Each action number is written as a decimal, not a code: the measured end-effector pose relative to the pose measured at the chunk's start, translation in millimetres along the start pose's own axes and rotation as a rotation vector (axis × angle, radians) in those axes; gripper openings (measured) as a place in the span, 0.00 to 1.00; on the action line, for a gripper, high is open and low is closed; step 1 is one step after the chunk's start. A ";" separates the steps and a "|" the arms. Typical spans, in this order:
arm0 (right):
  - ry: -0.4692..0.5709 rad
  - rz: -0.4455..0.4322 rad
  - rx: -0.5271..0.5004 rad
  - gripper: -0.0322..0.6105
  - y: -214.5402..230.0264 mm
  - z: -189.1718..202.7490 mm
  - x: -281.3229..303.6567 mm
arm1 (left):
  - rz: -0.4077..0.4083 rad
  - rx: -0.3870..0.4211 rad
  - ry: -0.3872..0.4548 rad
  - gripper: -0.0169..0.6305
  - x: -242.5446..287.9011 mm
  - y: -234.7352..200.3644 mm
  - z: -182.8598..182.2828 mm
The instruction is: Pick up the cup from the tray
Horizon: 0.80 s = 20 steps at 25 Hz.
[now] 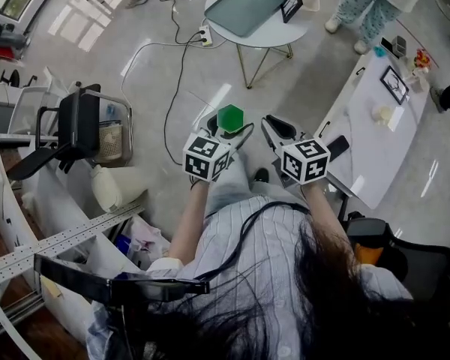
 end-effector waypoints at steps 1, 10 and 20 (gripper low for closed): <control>-0.001 -0.003 -0.001 0.16 -0.9 1.9 -4.8 | -0.001 0.002 -0.001 0.55 -1.6 5.0 1.5; 0.007 -0.021 -0.002 0.16 -13.2 16.0 -35.5 | 0.001 0.009 -0.001 0.55 -17.5 35.2 12.6; 0.010 -0.034 -0.013 0.16 -18.7 22.2 -43.6 | -0.005 0.019 -0.004 0.55 -23.9 40.1 18.4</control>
Point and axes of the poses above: the fingertips, and each gripper's own axes: x forward along the fingers, y to its right, z out of its underside, the point moved 5 cm from there along -x, backward along the fingers, and after that the axes turned 8 degrees about y, right-handed, at the moved point
